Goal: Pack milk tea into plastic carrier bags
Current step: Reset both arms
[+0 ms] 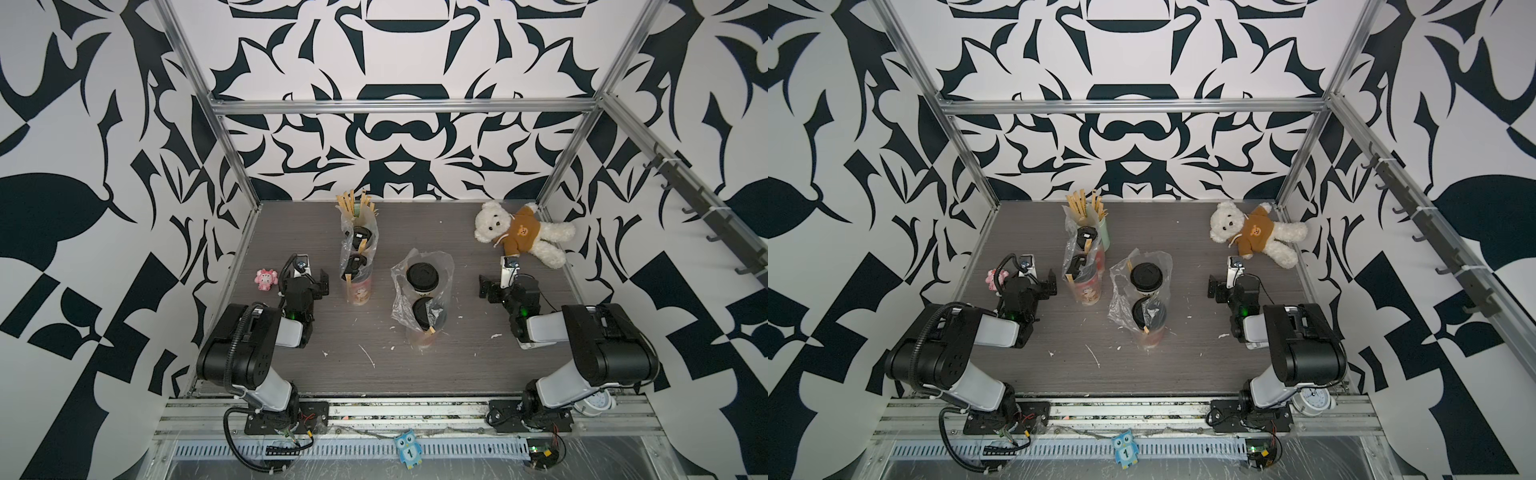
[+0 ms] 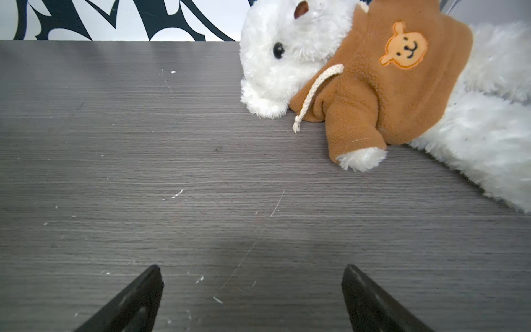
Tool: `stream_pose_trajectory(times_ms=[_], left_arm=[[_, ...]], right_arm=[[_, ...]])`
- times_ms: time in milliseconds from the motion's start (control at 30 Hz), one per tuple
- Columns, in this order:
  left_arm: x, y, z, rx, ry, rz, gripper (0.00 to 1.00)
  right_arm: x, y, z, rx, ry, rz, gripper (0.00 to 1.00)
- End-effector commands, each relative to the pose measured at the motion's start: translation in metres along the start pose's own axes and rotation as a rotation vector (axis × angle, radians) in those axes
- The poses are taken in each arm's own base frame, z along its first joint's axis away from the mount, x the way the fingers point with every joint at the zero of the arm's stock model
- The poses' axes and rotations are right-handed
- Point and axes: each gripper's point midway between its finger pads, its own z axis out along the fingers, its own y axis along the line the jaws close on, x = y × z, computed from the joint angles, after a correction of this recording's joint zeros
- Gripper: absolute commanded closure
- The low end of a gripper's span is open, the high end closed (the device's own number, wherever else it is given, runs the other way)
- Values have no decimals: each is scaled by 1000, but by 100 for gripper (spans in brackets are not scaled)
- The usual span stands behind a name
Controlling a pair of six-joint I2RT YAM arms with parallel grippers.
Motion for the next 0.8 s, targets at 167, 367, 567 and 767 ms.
stream_pose_trajectory(times_ms=[167, 367, 567, 767], left_arm=[[-5, -2, 3, 21, -11, -6, 1], [-5, -1, 3, 19, -9, -7, 1], [-6, -2, 3, 21, -12, -8, 0], [-6, -1, 3, 20, -10, -7, 0]], right_arm=[[-19, -7, 0, 42, -59, 14, 0], [-19, -6, 1, 36, -53, 7, 0], [-18, -4, 3, 34, -50, -7, 0], [-17, 32, -7, -175, -86, -98, 0]])
